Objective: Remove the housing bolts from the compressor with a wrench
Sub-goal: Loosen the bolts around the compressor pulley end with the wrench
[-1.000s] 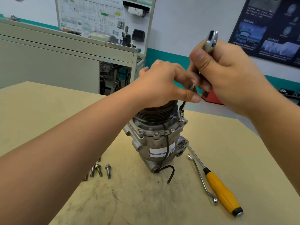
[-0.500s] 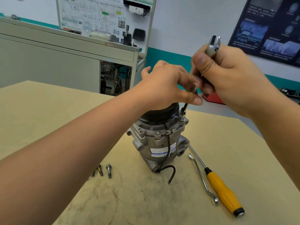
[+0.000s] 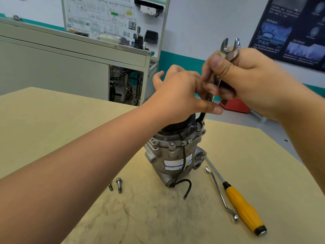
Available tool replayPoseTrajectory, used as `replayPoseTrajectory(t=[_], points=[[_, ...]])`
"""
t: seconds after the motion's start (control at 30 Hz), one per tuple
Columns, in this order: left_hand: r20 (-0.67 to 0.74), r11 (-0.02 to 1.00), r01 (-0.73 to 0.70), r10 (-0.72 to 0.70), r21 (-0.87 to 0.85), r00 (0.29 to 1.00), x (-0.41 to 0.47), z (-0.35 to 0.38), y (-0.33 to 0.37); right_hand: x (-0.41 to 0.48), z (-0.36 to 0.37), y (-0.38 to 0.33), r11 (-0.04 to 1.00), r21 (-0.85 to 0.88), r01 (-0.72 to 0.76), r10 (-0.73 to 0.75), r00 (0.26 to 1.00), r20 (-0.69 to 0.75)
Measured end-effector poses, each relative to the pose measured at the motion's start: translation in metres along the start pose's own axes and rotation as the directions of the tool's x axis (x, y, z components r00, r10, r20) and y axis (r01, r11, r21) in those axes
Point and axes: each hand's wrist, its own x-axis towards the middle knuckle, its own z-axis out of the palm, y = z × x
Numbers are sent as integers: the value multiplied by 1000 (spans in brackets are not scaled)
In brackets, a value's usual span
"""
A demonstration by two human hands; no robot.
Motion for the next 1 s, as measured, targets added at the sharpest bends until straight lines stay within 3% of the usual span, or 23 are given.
replayPoseTrajectory(t=[0.17, 0.27, 0.47, 0.77, 1.0], points=[[68, 1000, -5, 4, 5, 998, -2, -5, -1, -3, -3, 1, 1000, 28, -4, 3, 1000, 25], [74, 999, -16, 12, 50, 997, 1, -8, -2, -5, -6, 4, 1000, -1, -4, 4, 998, -55], [1, 999, -10, 10, 40, 1000, 1, -4, -4, -2, 0, 8, 992, 114, -51, 76, 971, -228], [79, 997, 1, 5, -79, 997, 8, -6, -11, 8, 9, 5, 984, -130, -120, 89, 972, -219], [236, 991, 49, -18, -127, 972, 13, -11, -12, 18, 9, 4, 943, -282, -175, 127, 975, -181]])
